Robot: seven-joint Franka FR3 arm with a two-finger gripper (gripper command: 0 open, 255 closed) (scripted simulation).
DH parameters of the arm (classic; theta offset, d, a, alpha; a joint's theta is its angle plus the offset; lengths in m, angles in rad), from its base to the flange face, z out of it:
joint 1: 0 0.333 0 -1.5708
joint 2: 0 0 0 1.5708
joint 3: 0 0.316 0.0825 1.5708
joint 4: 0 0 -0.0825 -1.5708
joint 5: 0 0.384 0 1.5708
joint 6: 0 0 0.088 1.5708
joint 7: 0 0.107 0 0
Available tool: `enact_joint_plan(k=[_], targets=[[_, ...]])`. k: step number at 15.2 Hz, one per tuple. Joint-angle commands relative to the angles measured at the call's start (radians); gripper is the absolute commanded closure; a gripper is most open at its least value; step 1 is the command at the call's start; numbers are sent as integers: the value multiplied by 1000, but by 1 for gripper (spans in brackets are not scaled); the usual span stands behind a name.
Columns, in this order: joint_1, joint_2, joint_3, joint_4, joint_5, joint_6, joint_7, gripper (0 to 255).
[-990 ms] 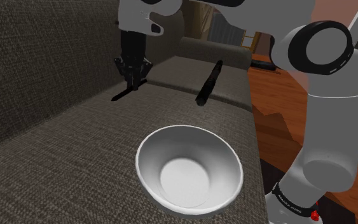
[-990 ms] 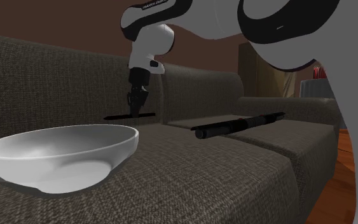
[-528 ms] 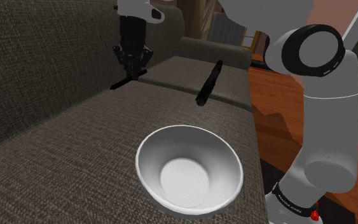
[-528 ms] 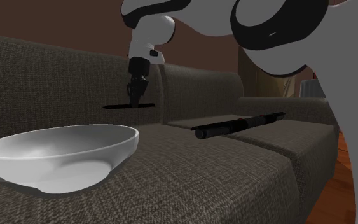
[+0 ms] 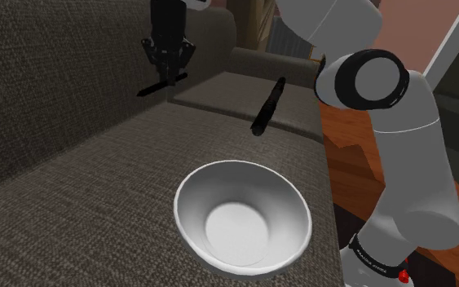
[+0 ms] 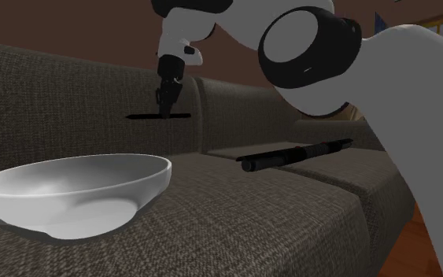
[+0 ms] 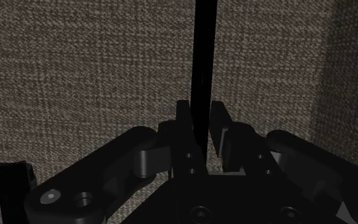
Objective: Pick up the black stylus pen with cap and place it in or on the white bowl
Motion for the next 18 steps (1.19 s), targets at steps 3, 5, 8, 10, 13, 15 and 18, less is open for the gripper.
enact_joint_plan(k=[3, 5, 8, 10, 13, 15, 18], targets=[[-82, -153, 39, -242, 58, 87, 14, 255], [-126, -268, 54, -412, 113, 151, 19, 255], [-163, -408, 69, -594, 185, 211, 22, 255], [-176, -491, 75, -689, 231, 237, 24, 255], [-182, -605, 80, -808, 295, 262, 29, 255], [-178, -676, 82, -875, 335, 273, 35, 255], [-165, -774, 83, -960, 391, 280, 48, 255]])
